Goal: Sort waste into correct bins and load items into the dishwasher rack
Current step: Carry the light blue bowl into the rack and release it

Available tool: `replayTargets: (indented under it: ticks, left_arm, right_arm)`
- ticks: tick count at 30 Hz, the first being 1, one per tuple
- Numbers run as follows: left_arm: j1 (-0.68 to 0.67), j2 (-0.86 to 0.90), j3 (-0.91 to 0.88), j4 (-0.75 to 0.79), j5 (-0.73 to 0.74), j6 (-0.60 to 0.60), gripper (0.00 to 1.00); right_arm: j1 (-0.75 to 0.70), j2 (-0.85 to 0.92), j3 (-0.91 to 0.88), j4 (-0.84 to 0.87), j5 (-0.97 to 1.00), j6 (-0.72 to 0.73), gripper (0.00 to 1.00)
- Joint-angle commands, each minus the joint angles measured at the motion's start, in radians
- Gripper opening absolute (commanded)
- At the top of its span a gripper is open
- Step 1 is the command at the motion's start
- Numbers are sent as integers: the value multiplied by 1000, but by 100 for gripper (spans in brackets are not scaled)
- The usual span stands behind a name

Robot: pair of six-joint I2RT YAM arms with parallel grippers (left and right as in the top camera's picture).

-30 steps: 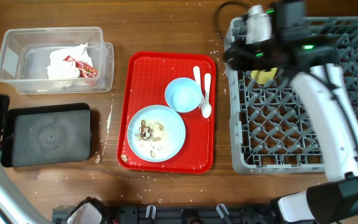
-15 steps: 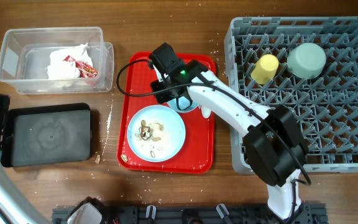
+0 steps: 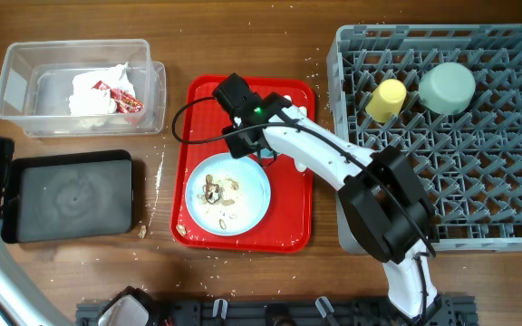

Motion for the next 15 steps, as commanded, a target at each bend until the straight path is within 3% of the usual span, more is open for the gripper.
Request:
replayTargets:
  ticks: [1,5,9,15]
  left_arm:
    - [4,0,-2,0,5,-5,100]
    - [4,0,-2,0,5,-5,100]
    - [4,0,-2,0,5,-5,100]
    - [4,0,-2,0,5,-5,100]
  right_arm:
    - [-5,-18,17,-30,-3,13,4]
    - [-58,-179,113,-138,-37,-3,4]
    - [-237,-421,121,-212,-118,-38,4]
    - [-727,-522,104,-428,-648,-222,4]
